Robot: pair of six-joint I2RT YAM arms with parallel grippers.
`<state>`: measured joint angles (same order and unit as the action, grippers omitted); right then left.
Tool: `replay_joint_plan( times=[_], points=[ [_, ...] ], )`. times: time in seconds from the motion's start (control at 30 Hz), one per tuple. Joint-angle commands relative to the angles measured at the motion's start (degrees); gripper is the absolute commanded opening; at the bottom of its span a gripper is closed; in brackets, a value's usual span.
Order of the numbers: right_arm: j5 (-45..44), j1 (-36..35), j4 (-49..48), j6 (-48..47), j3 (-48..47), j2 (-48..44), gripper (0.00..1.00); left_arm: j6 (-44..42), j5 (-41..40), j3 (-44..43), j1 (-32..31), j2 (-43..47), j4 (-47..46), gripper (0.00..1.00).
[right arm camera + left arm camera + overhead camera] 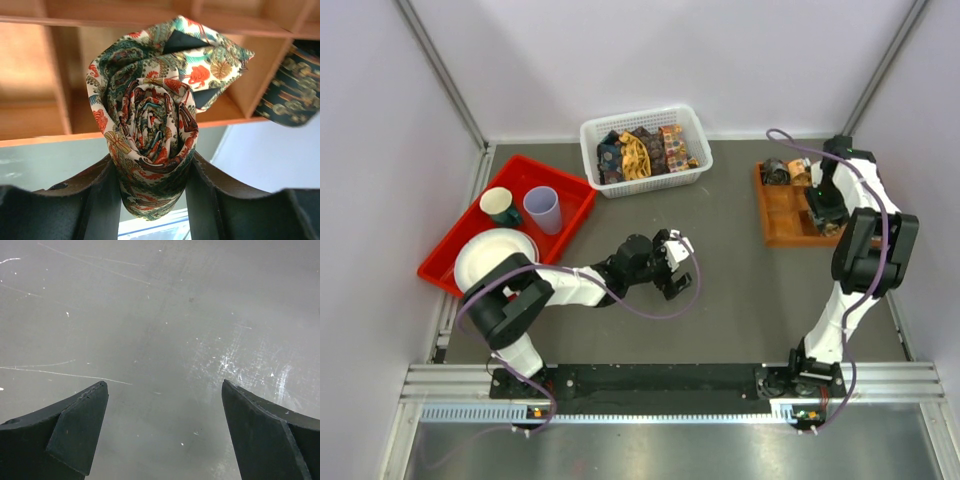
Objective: Roll the ties
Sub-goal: Place the tie in the storage box.
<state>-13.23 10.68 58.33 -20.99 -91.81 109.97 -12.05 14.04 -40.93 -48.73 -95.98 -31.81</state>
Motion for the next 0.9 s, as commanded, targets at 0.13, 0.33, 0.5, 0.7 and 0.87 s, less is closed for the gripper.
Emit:
replay_joint_plan(
  times=[0.13, 0.33, 0.5, 0.7, 0.87],
  points=[
    [6.5, -1.8, 3.5, 2.2, -6.4, 5.9, 0.00, 0.5, -0.8, 0.8, 0.3, 2.8, -1.4, 0.99],
    [10.4, -1.4, 4.5, 1.6, -7.6, 7.7, 0.00, 0.3, -0.7, 0.8, 0.7, 3.3, -0.4, 0.99],
    [16.7, 1.6, 6.0, 3.1, -9.3, 8.8, 0.00, 0.4, -0.2, 0.8, 0.9, 3.0, -0.2, 0.99],
    [21.7, 4.4, 6.5, 1.5, -10.2, 9.6, 0.01, 0.3, 0.4, 0.1, 1.2, 2.4, 0.1, 0.99],
    [25.2, 6.3, 8.4, 0.1, -13.7, 12.6, 0.04, 0.3, 0.8, -0.7, 1.2, 2.0, 0.8, 0.99]
  ],
)
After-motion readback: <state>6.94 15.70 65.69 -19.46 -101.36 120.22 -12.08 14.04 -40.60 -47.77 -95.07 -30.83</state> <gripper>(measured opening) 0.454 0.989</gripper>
